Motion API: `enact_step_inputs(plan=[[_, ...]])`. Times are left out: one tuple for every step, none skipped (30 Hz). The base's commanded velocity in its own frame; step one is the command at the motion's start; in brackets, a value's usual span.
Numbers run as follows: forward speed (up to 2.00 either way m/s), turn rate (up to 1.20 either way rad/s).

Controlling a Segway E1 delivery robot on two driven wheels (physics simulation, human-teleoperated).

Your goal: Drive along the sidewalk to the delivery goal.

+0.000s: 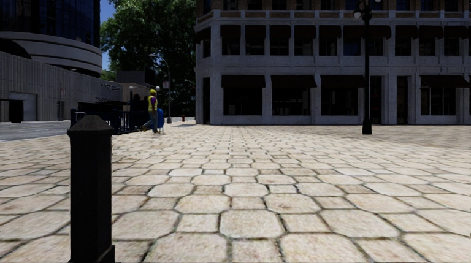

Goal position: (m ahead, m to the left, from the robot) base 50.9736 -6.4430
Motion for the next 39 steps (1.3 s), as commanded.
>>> enact_step_inputs(plan=[[1.68, 0.0], [1.68, 0.0], [1.68, 0.0], [1.68, 0.0], [1.68, 0.0], [1.68, 0.0], [1.68, 0.0], [1.68, 0.0], [1.68, 0.0], [1.68, 0.0], [1.68, 0.0], [1.68, 0.0], [1.68, 0.0], [1.68, 0.0], [1.68, 0.0], [1.68, 0.0], [1.68, 0.0], [1.68, 0.0], [1.68, 0.0], [1.68, 0.0], [1.68, 0.0], [1.68, 0.0], [1.68, 0.0], [1.68, 0.0], [1.69, 0.0], [2.0, 0.0], [2.0, 0.0], [2.0, 0.0], [2.0, 0.0], [2.0, 0.0], [2.0, 0.0], [2.0, 0.0], [2.0, 0.0], [2.0, 0.0], [2.0, 0.0], [2.0, 0.0], [2.0, 0.0], [2.0, 0.0], [2.0, 0.0]])
